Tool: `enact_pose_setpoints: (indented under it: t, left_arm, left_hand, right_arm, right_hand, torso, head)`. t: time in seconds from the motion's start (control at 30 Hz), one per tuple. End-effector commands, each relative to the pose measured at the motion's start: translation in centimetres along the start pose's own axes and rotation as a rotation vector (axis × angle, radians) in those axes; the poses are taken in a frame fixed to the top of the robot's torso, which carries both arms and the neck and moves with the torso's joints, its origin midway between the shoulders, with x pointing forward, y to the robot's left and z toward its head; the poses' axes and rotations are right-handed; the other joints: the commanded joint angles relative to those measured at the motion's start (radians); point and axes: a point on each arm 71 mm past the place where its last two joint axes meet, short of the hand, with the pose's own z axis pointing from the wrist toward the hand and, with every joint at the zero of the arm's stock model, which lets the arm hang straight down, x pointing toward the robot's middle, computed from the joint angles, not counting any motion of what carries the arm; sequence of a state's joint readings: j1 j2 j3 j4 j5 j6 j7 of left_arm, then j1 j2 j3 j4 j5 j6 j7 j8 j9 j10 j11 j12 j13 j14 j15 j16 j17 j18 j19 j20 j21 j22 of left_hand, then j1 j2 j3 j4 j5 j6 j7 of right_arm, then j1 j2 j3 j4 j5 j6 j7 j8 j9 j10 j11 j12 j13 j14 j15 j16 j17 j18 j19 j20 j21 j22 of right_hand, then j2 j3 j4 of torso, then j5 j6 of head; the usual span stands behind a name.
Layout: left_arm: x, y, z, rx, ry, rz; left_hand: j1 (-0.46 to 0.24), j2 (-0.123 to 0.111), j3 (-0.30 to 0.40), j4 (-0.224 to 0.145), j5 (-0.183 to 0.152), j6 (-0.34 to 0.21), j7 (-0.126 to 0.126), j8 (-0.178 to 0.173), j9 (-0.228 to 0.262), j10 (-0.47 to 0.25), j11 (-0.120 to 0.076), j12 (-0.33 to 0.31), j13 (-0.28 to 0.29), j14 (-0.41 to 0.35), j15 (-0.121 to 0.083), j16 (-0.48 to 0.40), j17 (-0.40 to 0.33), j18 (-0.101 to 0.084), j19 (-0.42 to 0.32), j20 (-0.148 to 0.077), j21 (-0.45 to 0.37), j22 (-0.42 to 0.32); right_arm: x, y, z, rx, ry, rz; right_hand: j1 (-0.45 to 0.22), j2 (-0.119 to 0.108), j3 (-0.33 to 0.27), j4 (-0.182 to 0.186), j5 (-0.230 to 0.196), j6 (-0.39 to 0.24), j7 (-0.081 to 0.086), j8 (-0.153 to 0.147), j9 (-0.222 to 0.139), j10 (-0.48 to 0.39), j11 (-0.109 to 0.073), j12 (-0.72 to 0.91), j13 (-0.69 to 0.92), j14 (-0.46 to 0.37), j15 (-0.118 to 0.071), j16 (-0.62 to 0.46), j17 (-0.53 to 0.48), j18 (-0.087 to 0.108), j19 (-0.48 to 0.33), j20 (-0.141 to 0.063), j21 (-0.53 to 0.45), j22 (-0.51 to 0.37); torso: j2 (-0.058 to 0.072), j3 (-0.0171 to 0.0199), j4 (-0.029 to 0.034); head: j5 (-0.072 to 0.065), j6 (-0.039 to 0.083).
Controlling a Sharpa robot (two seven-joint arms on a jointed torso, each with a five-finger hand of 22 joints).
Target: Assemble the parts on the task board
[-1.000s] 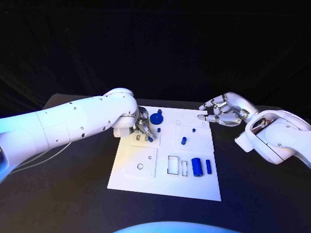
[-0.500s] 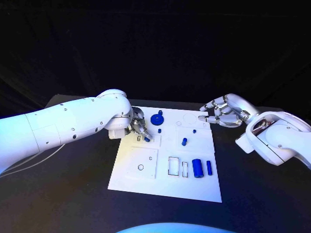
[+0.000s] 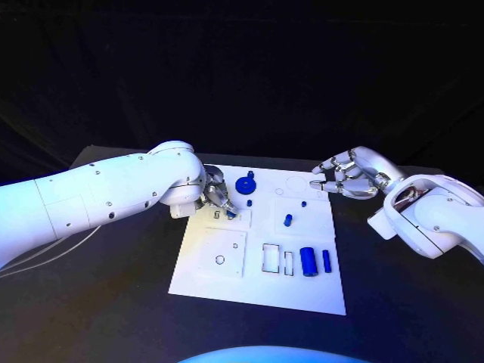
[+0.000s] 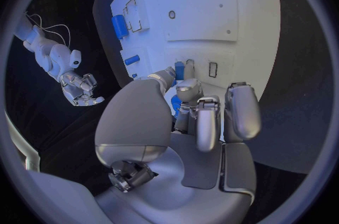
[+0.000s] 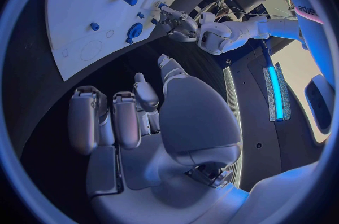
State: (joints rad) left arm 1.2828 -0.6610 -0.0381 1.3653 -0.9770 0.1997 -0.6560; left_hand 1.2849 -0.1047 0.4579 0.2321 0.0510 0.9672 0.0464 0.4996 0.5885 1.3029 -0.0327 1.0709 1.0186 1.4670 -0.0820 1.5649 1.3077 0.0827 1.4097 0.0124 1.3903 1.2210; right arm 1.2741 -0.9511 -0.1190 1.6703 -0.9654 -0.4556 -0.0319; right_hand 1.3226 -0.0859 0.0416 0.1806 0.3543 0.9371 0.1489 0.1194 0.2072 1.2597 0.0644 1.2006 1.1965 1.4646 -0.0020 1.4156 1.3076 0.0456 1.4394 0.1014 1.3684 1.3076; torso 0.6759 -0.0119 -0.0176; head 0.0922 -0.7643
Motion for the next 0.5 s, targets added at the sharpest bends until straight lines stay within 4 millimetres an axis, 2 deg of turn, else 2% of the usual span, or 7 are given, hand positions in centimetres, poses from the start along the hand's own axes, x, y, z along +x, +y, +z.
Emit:
enact_pose_setpoints:
  t: [0.03, 0.5]
  left_arm:
    - [0.05, -0.19, 0.12, 0.017, -0.036, 0.013]
    - [0.53, -0.17, 0.57, 0.013, -0.047, 0.047]
  left_hand:
    - [-0.010, -0.005, 0.078, -0.068, 0.002, 0.011, -0.009, 0.004, 0.003, 0.009, 0.000, -0.007, -0.001, 0.104, -0.007, 0.006, 0.263, -0.010, -0.003, -0.001, 0.005, 0.000]
    - [-0.018, -0.013, 0.102, -0.084, 0.001, 0.010, -0.010, 0.006, 0.008, 0.009, 0.000, -0.008, -0.002, 0.104, -0.007, 0.006, 0.263, -0.010, -0.003, -0.001, 0.005, 0.001]
  right_arm:
    - [0.19, 0.03, 0.01, -0.006, 0.018, 0.001]
    - [0.20, -0.05, -0.02, -0.004, 0.018, 0.001]
  right_hand:
    - [-0.005, 0.005, -0.004, 0.002, 0.004, 0.004, 0.001, 0.006, -0.001, 0.005, 0.000, 0.001, -0.001, 0.047, -0.008, -0.005, 0.002, 0.008, 0.002, -0.003, -0.004, 0.122]
    - [-0.005, 0.005, -0.004, 0.002, 0.004, 0.004, 0.001, 0.006, -0.001, 0.005, 0.000, 0.001, -0.001, 0.047, -0.008, -0.005, 0.002, 0.008, 0.002, -0.003, -0.004, 0.122]
  torso:
    - [0.000, -0.0008, -0.0006]
    - [0.001, -0.0005, -0.0018]
  head:
    - [0.001, 0.000]
    - [0.000, -0.005]
